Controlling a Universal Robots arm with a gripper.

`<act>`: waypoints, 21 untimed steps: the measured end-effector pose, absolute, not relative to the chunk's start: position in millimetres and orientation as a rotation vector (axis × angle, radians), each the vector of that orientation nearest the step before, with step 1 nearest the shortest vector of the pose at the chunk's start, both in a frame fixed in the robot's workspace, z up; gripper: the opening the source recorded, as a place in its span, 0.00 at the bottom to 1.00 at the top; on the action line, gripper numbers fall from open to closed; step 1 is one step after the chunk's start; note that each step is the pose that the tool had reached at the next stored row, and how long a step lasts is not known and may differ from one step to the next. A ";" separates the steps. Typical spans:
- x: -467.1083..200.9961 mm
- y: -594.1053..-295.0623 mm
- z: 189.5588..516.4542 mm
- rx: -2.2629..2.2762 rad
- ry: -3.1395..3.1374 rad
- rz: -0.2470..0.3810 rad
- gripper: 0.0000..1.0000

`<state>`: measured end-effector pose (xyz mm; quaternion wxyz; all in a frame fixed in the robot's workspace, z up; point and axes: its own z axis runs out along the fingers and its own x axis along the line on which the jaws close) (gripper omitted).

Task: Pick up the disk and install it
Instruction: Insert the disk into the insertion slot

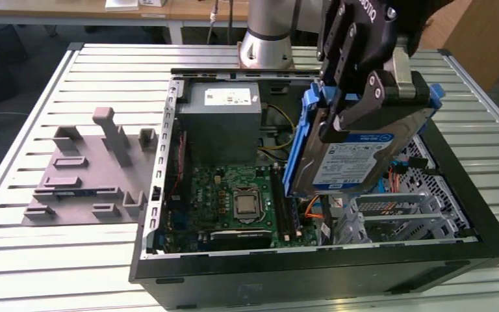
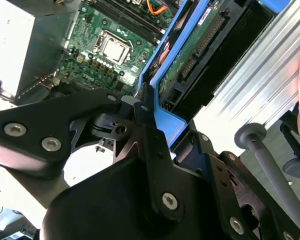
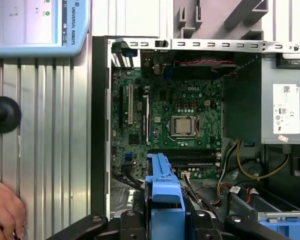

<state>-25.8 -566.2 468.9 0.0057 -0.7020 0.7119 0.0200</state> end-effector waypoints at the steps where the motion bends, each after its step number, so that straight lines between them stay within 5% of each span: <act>1: -24.9 -567.9 468.4 -2.197 2.228 0.062 0.36; 21: 17.9 -573.0 459.6 -2.197 2.228 0.062 0.36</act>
